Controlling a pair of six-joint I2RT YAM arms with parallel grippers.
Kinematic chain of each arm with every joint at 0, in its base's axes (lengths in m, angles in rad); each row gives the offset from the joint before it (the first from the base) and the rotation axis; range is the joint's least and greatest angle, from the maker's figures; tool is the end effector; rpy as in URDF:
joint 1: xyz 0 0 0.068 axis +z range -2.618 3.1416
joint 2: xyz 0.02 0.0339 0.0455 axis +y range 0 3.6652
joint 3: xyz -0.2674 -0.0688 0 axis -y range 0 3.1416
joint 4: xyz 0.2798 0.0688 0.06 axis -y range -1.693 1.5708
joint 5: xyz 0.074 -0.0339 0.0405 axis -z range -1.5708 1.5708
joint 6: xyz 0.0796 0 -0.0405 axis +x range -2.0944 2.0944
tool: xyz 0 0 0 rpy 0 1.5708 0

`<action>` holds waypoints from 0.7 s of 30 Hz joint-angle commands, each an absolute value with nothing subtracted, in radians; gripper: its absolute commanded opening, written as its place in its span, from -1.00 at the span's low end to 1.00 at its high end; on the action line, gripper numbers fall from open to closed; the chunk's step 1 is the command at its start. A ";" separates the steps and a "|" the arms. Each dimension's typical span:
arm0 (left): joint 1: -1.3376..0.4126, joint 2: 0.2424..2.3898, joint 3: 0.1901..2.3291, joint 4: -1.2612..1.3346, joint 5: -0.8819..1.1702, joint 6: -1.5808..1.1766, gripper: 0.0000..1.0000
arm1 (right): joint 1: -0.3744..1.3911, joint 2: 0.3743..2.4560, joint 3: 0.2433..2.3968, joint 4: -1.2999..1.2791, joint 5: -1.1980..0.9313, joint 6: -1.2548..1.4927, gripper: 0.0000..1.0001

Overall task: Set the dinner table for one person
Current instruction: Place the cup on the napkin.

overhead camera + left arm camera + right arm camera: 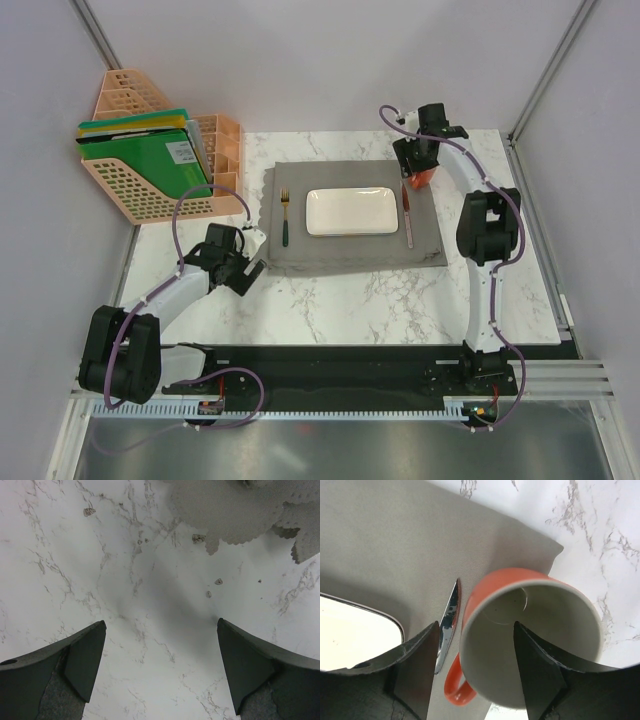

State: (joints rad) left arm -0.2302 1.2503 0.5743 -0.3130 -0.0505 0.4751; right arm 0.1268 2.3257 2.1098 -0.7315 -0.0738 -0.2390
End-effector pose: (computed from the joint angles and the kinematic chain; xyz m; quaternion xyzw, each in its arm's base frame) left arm 0.2696 -0.0590 0.1108 0.3240 0.9012 0.0590 0.2816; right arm 0.5735 0.0790 0.1824 -0.1841 0.9332 0.0179 0.3080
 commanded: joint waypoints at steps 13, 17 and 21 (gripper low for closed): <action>-0.224 1.262 0.577 -0.314 -0.031 0.462 0.98 | 0.152 2.149 2.184 -0.750 -0.052 -0.245 0.45; -0.224 1.266 0.578 -0.314 -0.029 0.462 0.98 | 0.150 1.979 2.191 -0.752 -0.037 -0.239 0.96; -0.224 1.261 0.578 -0.314 -0.031 0.462 0.98 | 0.152 1.884 2.152 -0.727 -0.060 -0.209 0.96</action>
